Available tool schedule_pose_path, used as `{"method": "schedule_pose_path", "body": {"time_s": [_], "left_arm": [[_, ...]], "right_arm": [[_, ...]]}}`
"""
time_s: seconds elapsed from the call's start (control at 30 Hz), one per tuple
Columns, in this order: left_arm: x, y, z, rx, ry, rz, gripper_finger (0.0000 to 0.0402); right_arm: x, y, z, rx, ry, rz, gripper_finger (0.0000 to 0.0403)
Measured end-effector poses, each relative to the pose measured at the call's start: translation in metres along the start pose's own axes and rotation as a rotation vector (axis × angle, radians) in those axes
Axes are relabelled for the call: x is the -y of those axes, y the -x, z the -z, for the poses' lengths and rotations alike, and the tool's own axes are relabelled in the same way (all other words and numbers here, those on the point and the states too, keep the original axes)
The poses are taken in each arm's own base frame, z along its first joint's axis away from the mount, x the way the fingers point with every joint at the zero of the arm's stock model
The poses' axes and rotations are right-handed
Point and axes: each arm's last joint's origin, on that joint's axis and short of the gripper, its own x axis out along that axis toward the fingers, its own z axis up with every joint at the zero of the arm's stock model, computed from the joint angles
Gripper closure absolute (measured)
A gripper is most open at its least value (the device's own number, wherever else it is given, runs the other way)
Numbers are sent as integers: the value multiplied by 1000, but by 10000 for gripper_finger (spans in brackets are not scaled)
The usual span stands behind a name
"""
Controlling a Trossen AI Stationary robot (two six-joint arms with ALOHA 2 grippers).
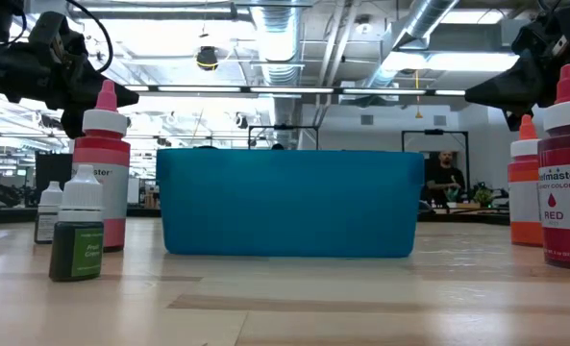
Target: Pick & Place food coloring
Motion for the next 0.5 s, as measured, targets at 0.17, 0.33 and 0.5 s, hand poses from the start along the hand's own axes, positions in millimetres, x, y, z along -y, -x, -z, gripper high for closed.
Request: {"method": "schedule_pose_path", "body": {"time_s": [0.17,0.33,0.5], "left_arm": [[0,0,-1,15,3,-16,401],[2,0,-6,86,79,2,401],[6,2,-19,215,177,33,401]], "right_arm": [[0,0,0,0,0,0,396],[0,0,0,1,-1,3,396],[0,0,0,2,-1,3,396]]}}
